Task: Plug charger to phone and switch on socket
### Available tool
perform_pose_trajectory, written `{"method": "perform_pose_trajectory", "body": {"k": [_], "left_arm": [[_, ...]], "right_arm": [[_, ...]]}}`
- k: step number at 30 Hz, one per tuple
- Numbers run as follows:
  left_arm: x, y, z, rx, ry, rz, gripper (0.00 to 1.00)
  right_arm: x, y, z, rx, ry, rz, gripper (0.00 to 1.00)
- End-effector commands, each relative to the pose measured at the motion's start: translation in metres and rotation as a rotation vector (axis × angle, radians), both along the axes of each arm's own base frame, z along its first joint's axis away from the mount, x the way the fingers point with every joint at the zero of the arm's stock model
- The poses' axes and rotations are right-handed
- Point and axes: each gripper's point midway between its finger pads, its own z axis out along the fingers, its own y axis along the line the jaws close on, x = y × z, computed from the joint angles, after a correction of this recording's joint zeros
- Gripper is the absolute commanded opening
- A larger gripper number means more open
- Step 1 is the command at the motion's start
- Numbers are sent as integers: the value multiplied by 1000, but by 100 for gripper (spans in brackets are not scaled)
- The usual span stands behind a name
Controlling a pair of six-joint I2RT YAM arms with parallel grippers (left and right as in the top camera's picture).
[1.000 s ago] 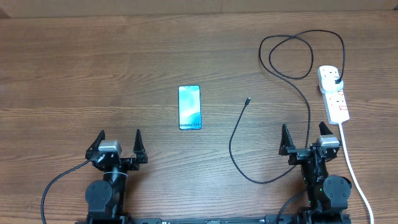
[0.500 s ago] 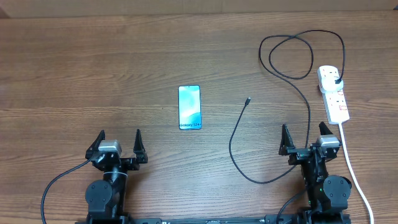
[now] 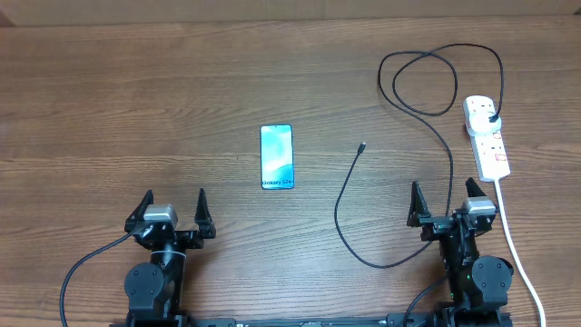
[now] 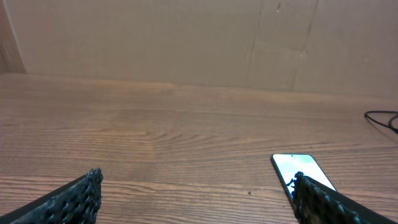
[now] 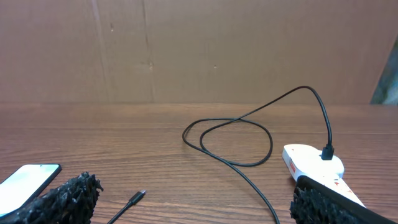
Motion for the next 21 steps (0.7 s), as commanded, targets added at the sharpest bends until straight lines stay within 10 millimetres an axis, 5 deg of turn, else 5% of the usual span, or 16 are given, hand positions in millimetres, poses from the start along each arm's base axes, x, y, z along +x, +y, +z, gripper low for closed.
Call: {"method": "perform_pose_trajectory", "body": {"k": [1, 16, 21], "left_arm": [[0, -1, 1, 26, -8, -9, 100], [0, -4, 2, 1, -12, -24, 100], [-12, -62, 10, -496, 50, -336, 100]], "right_arm": [[0, 0, -3, -1, -1, -5, 100], [0, 0, -3, -1, -1, -5, 100], [0, 0, -3, -1, -1, -5, 100]]}}
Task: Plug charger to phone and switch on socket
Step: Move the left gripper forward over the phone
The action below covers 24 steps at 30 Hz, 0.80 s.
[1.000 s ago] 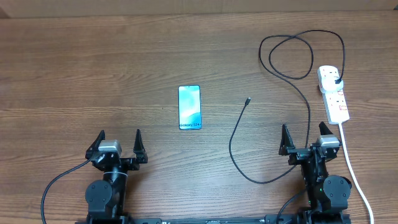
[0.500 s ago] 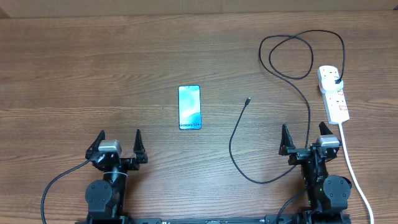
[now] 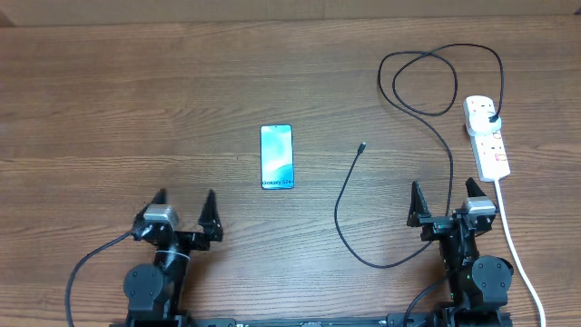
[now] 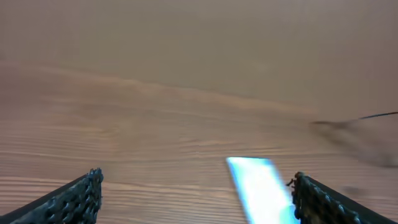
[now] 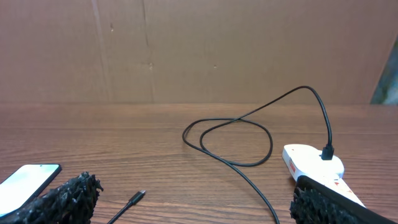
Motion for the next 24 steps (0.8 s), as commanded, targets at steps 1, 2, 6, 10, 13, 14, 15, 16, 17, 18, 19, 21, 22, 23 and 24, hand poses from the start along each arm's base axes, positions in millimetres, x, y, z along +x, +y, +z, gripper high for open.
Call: {"method": "perform_pose_trajectory", "body": {"k": [1, 2, 6, 10, 13, 14, 15, 16, 17, 18, 19, 21, 22, 23, 24], "left_arm": [[-11, -39, 8, -424, 75, -215, 100], [-10, -39, 15, -463, 57, -215, 100], [-17, -37, 73, -432, -192, -263, 100], [-29, -29, 123, -369, -340, -234, 100], [-38, -27, 162, -251, -397, -212, 100], [-39, -27, 169, -231, -399, -203, 100], [-39, -26, 182, -194, -391, -191, 100], [-37, -26, 194, -159, -362, -183, 100], [-34, -26, 202, -142, -330, -178, 100], [-28, -26, 209, -122, -257, -172, 100], [-23, -27, 212, -108, -200, -170, 100], [-11, -27, 212, -68, -31, -161, 100], [-5, -27, 209, -55, 63, -160, 100], [1, -27, 207, -52, 170, -158, 100], [6, -27, 208, -56, 223, -157, 100]], "right_arm": [[0, 0, -2, -1, -1, -5, 100], [0, -1, -2, -1, -1, -5, 100], [0, 0, -2, -1, -1, -5, 100], [0, 0, -2, -1, -1, -5, 100], [0, 0, -2, -1, -1, -5, 100], [0, 0, -2, -1, -1, -5, 100], [0, 0, -2, -1, -1, -5, 100], [0, 0, -2, -1, -1, -5, 100], [0, 0, -2, -1, -1, -5, 100], [0, 0, -2, -1, -1, -5, 100], [0, 0, -2, -1, -1, -5, 100], [0, 0, -2, -1, -1, -5, 100], [0, 0, -2, -1, -1, -5, 100], [0, 0, -2, -1, -1, -5, 100], [0, 0, -2, -1, -1, -5, 100]]}}
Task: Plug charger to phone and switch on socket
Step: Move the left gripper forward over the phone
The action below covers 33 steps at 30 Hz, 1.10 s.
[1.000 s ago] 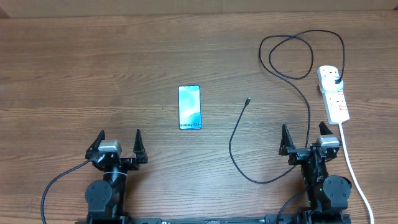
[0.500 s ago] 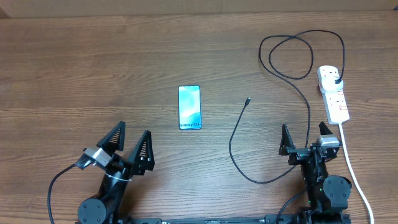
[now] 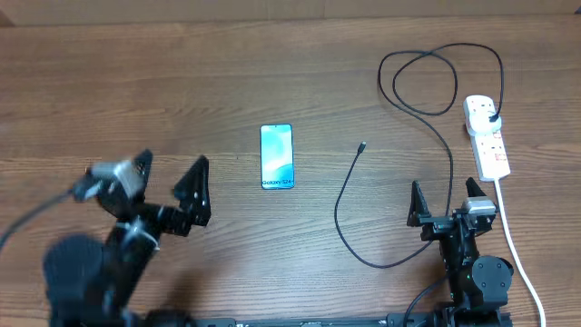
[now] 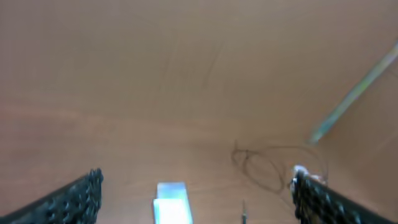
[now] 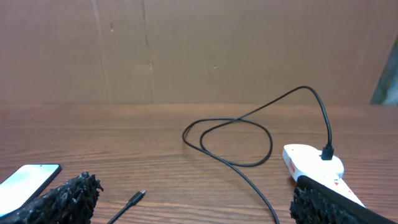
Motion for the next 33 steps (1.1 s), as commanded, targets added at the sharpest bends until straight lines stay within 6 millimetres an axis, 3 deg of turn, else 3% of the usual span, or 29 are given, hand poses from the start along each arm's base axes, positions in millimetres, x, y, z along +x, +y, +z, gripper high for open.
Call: {"method": "perform_pose_trajectory", "body": {"k": [1, 3, 7, 12, 14, 18, 24, 27, 29, 33], "left_arm": [[18, -4, 16, 70, 148, -46, 99], [26, -15, 13, 69, 230, -119, 100], [35, -12, -15, 58, 520, -98, 100], [46, 0, -48, 287, 900, 12, 100], [55, -12, -53, 345, 959, 6, 100], [72, -67, -70, 282, 996, -189, 100], [80, -81, -109, 301, 1145, -166, 100], [86, -78, -134, 357, 1218, -19, 100], [96, -77, -145, 357, 1228, 70, 100], [119, -84, -155, 331, 1187, 89, 100]], "right_arm": [[0, -1, -2, -1, -1, -5, 100], [0, -1, -2, -1, -1, -5, 100], [0, -1, -2, -1, -1, -5, 100], [0, -1, -2, -1, -1, -5, 100], [0, -1, -2, -1, -1, -5, 100], [0, -1, -2, -1, -1, -5, 100], [0, -1, -2, -1, -1, -5, 100], [0, -1, -2, -1, -1, -5, 100], [0, -1, -2, -1, -1, -5, 100], [0, -1, -2, -1, -1, -5, 100]]}}
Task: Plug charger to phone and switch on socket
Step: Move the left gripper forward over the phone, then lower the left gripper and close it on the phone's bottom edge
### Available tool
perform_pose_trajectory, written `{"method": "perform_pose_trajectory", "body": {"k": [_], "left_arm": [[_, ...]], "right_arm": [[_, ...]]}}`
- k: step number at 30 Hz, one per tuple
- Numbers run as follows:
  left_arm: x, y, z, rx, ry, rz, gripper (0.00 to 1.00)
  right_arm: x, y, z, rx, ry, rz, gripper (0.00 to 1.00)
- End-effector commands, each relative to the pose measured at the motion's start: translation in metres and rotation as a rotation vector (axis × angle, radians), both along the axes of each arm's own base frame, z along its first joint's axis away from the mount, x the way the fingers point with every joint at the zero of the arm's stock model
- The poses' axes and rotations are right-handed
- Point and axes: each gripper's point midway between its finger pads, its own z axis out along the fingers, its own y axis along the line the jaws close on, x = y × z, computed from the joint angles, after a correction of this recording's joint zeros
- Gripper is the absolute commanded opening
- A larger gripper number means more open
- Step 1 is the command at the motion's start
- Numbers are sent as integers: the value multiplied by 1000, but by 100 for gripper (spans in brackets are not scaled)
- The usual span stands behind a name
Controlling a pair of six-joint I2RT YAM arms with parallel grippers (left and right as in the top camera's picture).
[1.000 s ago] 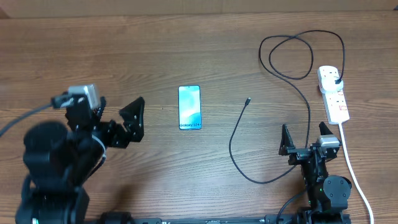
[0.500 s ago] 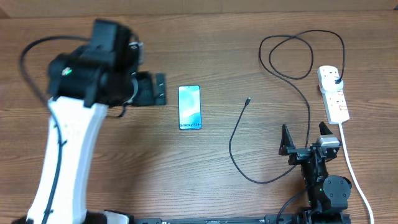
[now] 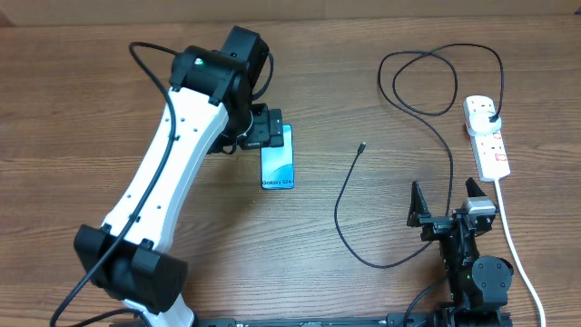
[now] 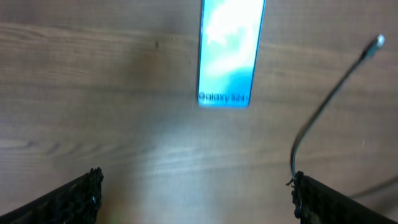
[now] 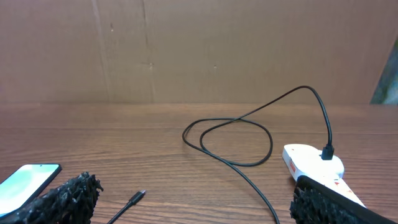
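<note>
The phone [image 3: 279, 163] lies face up mid-table, its blue screen lit; it also shows in the left wrist view [image 4: 231, 50] and at the edge of the right wrist view [image 5: 28, 177]. The black charger cable's free plug [image 3: 362, 145] rests right of the phone [image 4: 378, 41] [image 5: 137, 197], and its other end sits in the white socket strip [image 3: 487, 141] [image 5: 314, 163]. My left gripper [image 3: 259, 134] [image 4: 196, 180] hangs open above the phone's far left corner, holding nothing. My right gripper [image 3: 443, 191] [image 5: 193, 183] stands open, low at the near right.
The cable [image 3: 427, 86] loops at the back right, then runs down in a curve [image 3: 349, 222] just left of the right gripper. The strip's white lead [image 3: 517, 250] runs toward the near edge. A cardboard wall [image 5: 199, 50] stands behind the table.
My left arm was raised near the front left; now it reaches over the phone, its camera looking straight down at it. The right arm, phone and cable have not moved.
Both grippers were parked open at the near edge. The left one first turned toward the phone, then rose off the table, and now hangs open over the phone. The right arm, cable, phone and socket strip stayed where they were.
</note>
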Motion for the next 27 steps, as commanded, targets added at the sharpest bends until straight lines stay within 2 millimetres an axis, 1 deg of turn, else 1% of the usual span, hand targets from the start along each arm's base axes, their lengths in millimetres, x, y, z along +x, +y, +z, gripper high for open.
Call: {"method": "perform_pose_trajectory", "body": {"k": [1, 3, 6, 8, 10, 11, 14, 18, 20, 22, 24, 25, 27], "left_arm": [[24, -1, -5, 19, -62, 72, 100], [34, -9, -11, 2, -74, 66, 100], [42, -24, -22, -52, -62, 42, 100], [46, -32, -39, -42, -36, 29, 100], [45, -38, -55, -25, -3, 19, 100], [45, -40, -67, -1, 19, 12, 100], [46, -39, -93, 50, 65, 1, 100], [49, -41, -116, 71, 101, -50, 100], [50, -42, -129, 78, 119, -48, 100], [53, -42, -137, 84, 122, -49, 100], [55, -44, -141, 77, 124, -48, 100], [57, -48, -146, 59, 123, -49, 100], [60, -53, -149, 47, 113, -55, 100]], "right_arm": [[0, 0, -3, -1, -1, -5, 100], [0, 0, -3, -1, -1, -5, 100], [0, 0, -3, -1, -1, -5, 100], [0, 0, -3, -1, -1, -5, 100], [0, 0, -3, -1, -1, -5, 100], [0, 0, -3, -1, -1, -5, 100], [0, 0, -3, -1, -1, -5, 100], [0, 0, -3, -1, -1, -5, 100], [0, 0, -3, -1, -1, -5, 100], [0, 0, -3, -1, -1, -5, 100], [0, 0, -3, -1, -1, -5, 100], [0, 0, -3, -1, -1, -5, 100], [0, 0, -3, -1, -1, -5, 100]]}}
